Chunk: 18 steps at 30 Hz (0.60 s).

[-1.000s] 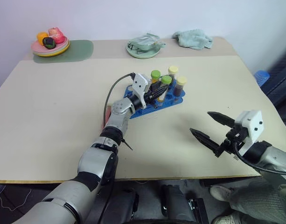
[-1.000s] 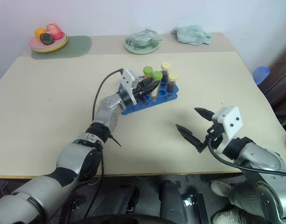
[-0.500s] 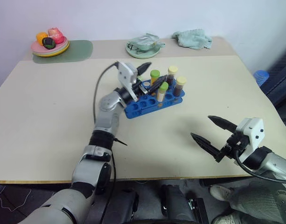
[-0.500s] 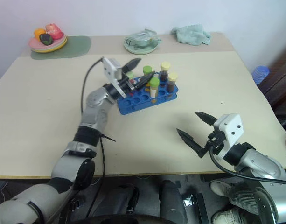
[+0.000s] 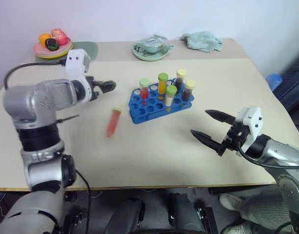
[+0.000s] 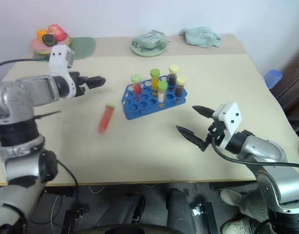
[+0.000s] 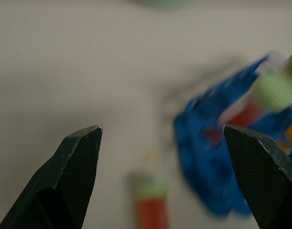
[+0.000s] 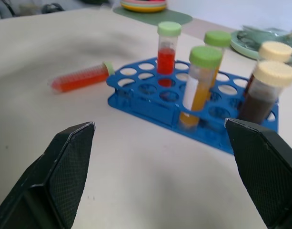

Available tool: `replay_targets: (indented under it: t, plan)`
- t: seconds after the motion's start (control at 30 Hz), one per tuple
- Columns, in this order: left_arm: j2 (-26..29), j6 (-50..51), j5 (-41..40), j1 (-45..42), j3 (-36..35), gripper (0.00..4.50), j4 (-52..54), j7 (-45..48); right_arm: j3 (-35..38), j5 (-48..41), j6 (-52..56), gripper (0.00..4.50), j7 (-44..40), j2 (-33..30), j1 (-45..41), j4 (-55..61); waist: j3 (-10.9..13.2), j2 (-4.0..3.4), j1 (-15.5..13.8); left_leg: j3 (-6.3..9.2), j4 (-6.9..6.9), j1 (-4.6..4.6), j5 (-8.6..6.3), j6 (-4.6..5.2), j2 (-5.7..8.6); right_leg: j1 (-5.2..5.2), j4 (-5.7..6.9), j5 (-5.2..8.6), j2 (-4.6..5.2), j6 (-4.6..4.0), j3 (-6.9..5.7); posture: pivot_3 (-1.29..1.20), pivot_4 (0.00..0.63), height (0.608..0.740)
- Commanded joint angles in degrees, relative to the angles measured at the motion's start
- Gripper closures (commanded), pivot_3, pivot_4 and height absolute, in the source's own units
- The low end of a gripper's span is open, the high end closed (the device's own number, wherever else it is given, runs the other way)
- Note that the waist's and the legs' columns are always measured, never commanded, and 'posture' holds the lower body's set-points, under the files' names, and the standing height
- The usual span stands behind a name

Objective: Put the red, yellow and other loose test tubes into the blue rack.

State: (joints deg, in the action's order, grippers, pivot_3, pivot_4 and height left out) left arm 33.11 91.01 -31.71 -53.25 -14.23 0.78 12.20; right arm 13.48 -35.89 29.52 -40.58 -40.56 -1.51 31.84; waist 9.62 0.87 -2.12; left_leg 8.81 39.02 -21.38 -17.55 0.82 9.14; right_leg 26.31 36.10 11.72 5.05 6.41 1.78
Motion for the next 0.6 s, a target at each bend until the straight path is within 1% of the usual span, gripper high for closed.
replay_targets:
  t: [0.03, 0.2, 0.27, 0.33, 0.43, 0.6]
  plan:
    - [3.9, 1.5, -7.3, -3.3, 4.3, 0.36, -8.9, -2.1, 0.0, -1.1, 1.3, 0.00, 0.6, -0.4, -1.7, 1.0, 0.0, 0.00, -0.1, 0.02, 0.00, 0.00, -0.01, -0.02, 0.00, 0.01, -0.01, 0.00, -0.01, 0.00, 0.00, 0.00, 0.150, 0.740]
    - [4.4, 1.5, -15.2, -10.7, 8.1, 0.36, -25.6, -10.2, 1.0, -2.3, 4.0, 0.00, 1.6, -1.0, -1.5, 3.8, 0.0, 0.05, -0.1, 0.04, 0.03, -0.04, -0.01, -0.02, 0.00, 0.01, -0.03, 0.00, 0.01, 0.00, -0.01, 0.00, 0.150, 0.740]
    - [3.6, 1.5, -17.4, -13.9, 8.5, 0.36, -31.5, -13.7, 2.1, -3.3, 5.0, 0.00, 1.4, -1.7, 0.1, 5.7, 0.0, 0.05, -0.1, 0.04, 0.01, -0.06, -0.02, -0.05, 0.00, 0.06, -0.02, 0.00, 0.01, 0.00, -0.01, 0.00, 0.150, 0.740]
    - [3.1, 1.5, -20.9, -17.4, 11.0, 0.36, -37.9, -16.3, 3.6, -4.6, 6.1, 0.00, 0.6, -2.8, 2.7, 7.9, 0.0, 0.05, -0.1, 0.05, 0.00, -0.06, -0.04, -0.07, 0.00, 0.06, -0.03, 0.00, 0.00, 0.00, -0.01, 0.00, 0.150, 0.740]
    - [3.1, 1.5, -24.4, -19.7, 13.5, 0.36, -42.3, -19.4, 5.3, -5.6, 6.6, 0.00, 0.4, -3.8, 5.1, 9.6, 0.0, 0.04, 0.2, 0.04, 0.01, -0.05, -0.04, -0.07, 0.00, 0.06, -0.03, 0.00, 0.01, 0.00, 0.00, 0.00, 0.150, 0.740]
    - [4.4, 1.5, -33.2, -23.0, 20.8, 0.36, -47.8, -22.9, 7.7, -6.3, 6.6, 0.00, 0.7, -4.2, 7.3, 10.8, 0.0, 0.06, 0.7, 0.02, 0.02, -0.02, -0.03, -0.09, -0.02, 0.07, 0.04, 0.00, 0.03, 0.00, 0.06, 0.00, 0.150, 0.740]
